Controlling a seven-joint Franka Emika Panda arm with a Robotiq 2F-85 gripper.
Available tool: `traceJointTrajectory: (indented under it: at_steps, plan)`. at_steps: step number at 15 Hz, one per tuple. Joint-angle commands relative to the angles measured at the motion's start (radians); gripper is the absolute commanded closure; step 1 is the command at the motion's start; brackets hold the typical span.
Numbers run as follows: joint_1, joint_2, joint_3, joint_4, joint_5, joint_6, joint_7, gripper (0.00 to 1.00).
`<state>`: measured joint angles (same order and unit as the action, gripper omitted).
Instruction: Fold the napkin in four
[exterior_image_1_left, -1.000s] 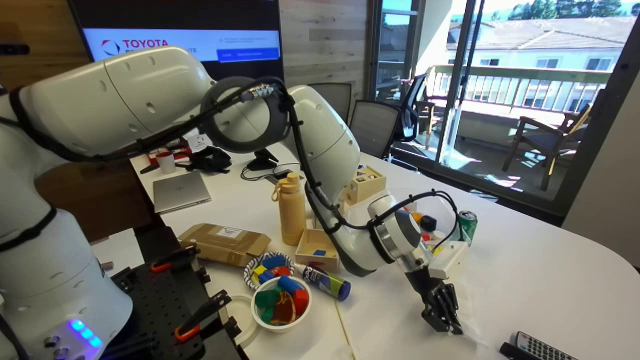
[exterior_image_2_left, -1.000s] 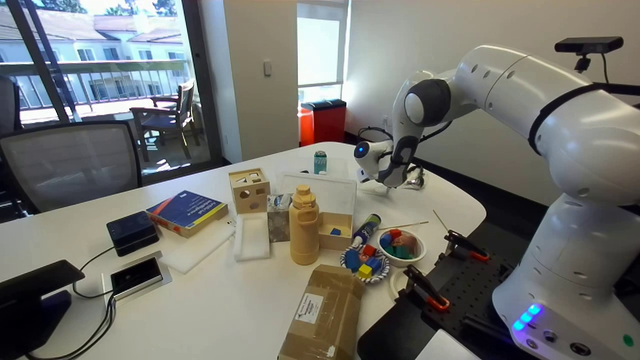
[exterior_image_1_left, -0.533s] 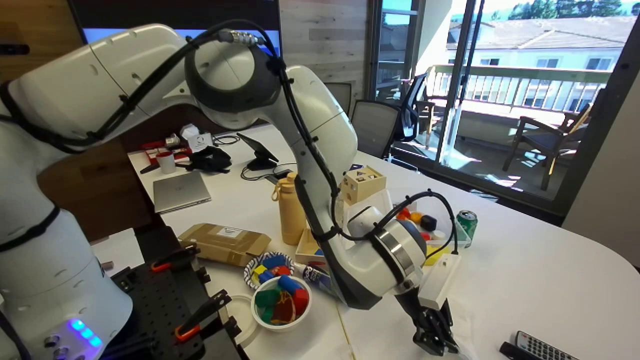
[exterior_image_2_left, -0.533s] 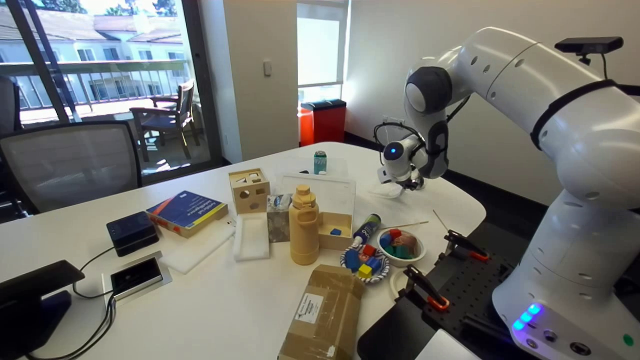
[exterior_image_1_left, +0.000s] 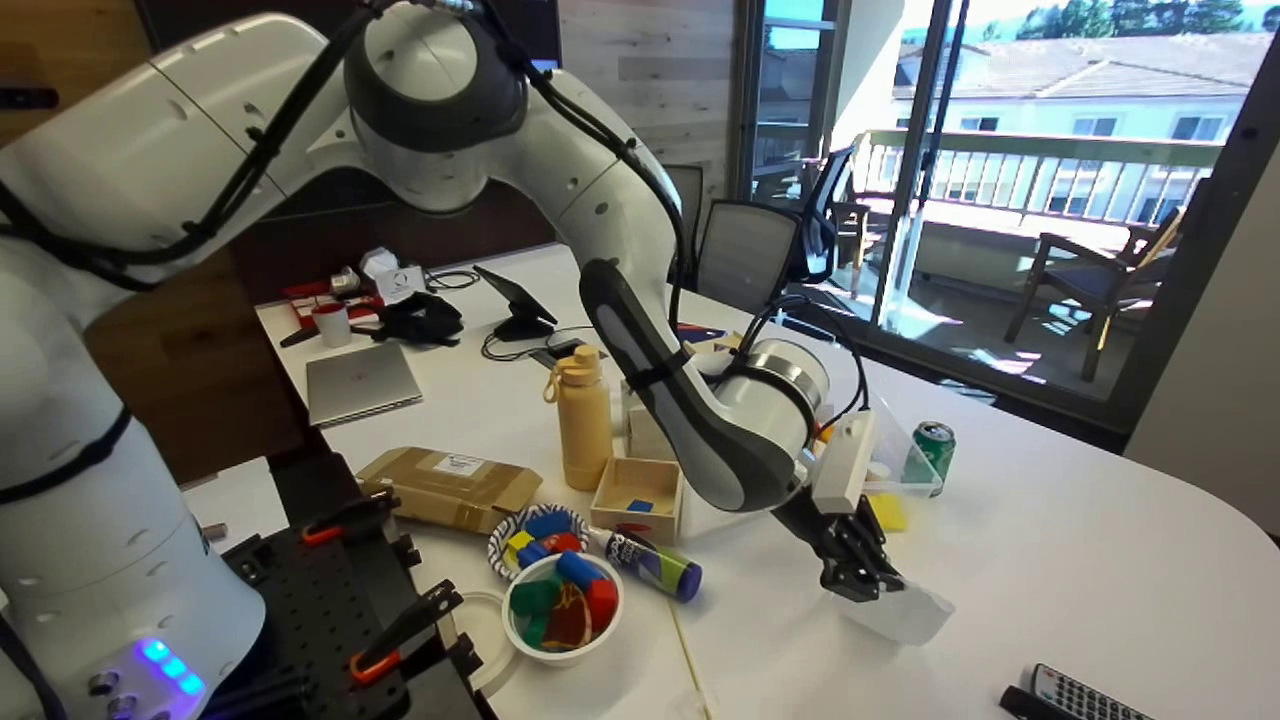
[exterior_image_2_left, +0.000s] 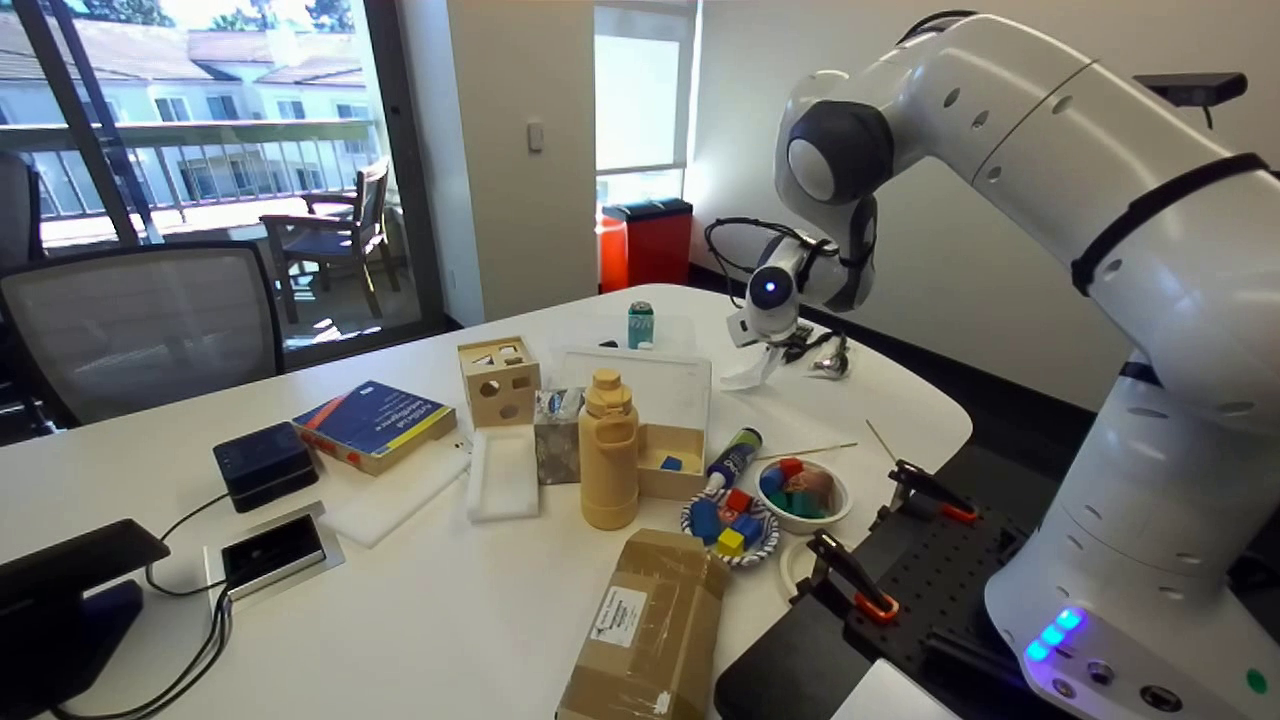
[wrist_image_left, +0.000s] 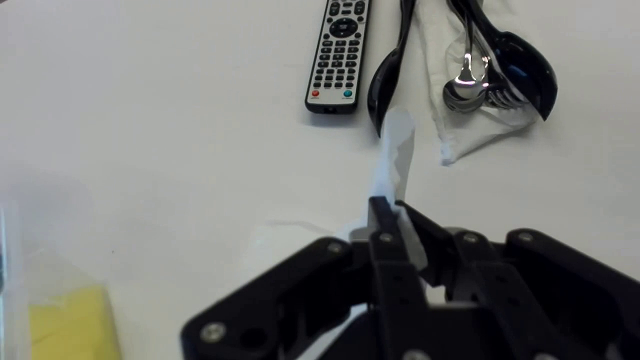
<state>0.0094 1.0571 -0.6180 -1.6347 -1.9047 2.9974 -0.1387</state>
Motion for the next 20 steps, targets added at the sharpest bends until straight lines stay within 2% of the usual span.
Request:
traceJointTrajectory:
  at_steps: [1, 5, 9, 10, 15, 20]
  plan:
    - [0.045, -0.011, 0.011, -0.060, 0.077, -0.053, -0.172, 0.98]
    - [0.042, -0.016, 0.037, -0.075, 0.197, -0.044, -0.430, 0.98]
    - [0.048, -0.033, 0.040, -0.074, 0.226, -0.053, -0.562, 0.98]
    - [-0.032, -0.080, 0.144, -0.074, 0.155, -0.129, -0.587, 0.98]
    - [-0.113, -0.092, 0.268, -0.014, 0.061, -0.153, -0.660, 0.98]
    - [-0.162, -0.073, 0.334, 0.054, 0.004, -0.131, -0.696, 0.98]
